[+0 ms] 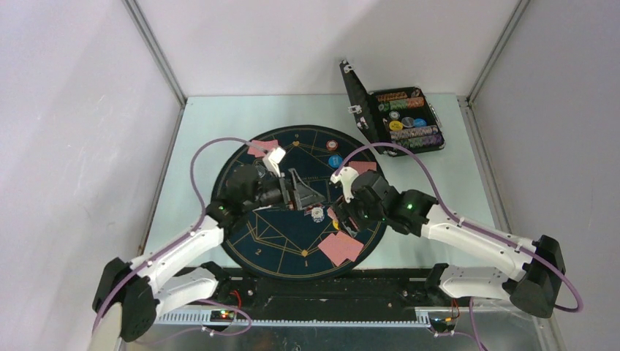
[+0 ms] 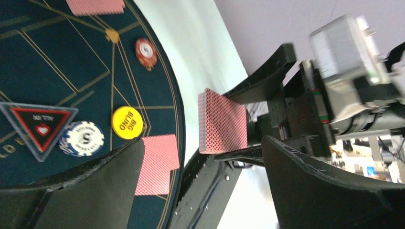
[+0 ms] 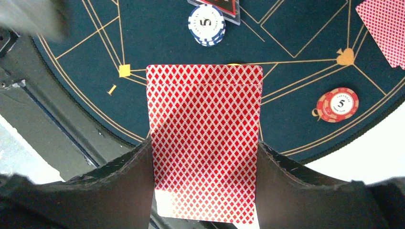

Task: Distribute texas hold em gaming equipment

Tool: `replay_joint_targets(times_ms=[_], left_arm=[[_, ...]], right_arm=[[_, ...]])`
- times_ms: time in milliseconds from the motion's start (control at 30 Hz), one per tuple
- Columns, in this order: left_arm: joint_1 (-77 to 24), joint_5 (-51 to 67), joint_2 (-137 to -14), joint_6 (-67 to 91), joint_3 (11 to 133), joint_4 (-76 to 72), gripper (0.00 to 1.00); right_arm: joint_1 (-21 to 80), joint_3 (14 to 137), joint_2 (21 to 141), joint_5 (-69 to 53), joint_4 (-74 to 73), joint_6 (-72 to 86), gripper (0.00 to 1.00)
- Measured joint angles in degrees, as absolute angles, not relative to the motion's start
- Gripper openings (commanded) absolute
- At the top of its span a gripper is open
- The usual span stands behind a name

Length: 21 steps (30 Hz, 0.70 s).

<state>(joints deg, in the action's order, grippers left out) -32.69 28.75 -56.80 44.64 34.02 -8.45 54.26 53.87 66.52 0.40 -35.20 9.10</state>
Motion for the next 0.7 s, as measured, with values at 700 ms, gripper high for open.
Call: replay_joint_targets(times_ms=[700], left_arm=[[-43.00,36.91,-76.05,48.56,37.67,-16.82,1.00]], right_arm=[[56.05,53.80,65.36,-0.89,-34.68,8.12,0.00]])
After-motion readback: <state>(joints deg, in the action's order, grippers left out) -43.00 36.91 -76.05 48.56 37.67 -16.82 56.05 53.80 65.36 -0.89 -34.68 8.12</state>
